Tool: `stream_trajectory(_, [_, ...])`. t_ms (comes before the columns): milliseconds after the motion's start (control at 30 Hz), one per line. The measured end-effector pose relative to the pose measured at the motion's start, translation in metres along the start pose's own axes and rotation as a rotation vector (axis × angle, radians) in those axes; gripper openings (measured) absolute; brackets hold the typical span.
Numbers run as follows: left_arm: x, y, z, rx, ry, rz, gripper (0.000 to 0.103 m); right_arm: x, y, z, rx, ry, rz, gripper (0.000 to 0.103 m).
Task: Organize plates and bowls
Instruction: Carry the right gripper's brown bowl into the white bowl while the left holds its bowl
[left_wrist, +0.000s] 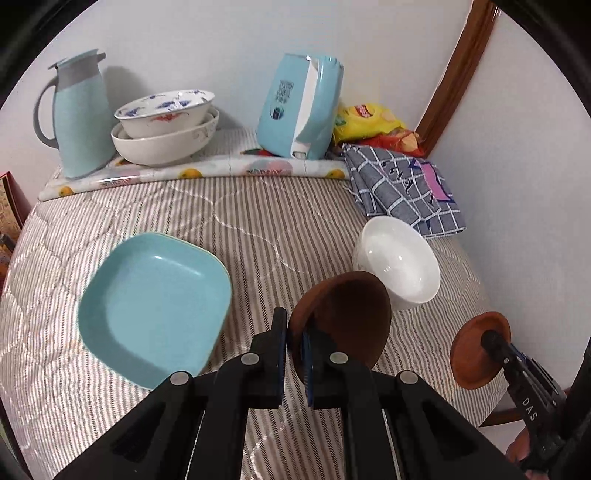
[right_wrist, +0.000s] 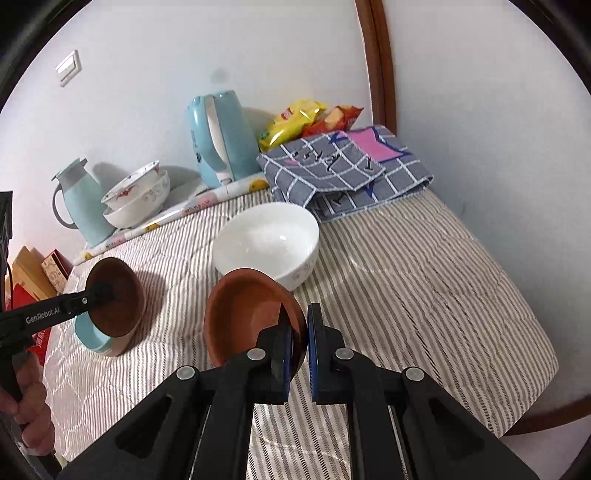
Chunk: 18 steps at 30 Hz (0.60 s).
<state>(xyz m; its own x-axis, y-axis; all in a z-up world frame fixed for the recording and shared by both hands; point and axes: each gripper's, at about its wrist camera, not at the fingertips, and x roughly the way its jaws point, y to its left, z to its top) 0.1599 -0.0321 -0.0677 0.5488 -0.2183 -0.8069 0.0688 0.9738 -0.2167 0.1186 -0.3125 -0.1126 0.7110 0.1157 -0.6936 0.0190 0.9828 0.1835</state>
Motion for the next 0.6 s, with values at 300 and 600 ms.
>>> stream_trajectory(300, [-0.018, 0.01, 0.001, 0.006, -0.031, -0.004, 0.008, -0.011, 0.011, 0.013, -0.023, -0.038, -0.018, 0.008])
stream_trajectory(600, [-0.026, 0.022, 0.007, -0.006, -0.056, 0.008, 0.008, -0.009, 0.022, 0.024, -0.028, -0.048, -0.023, 0.008])
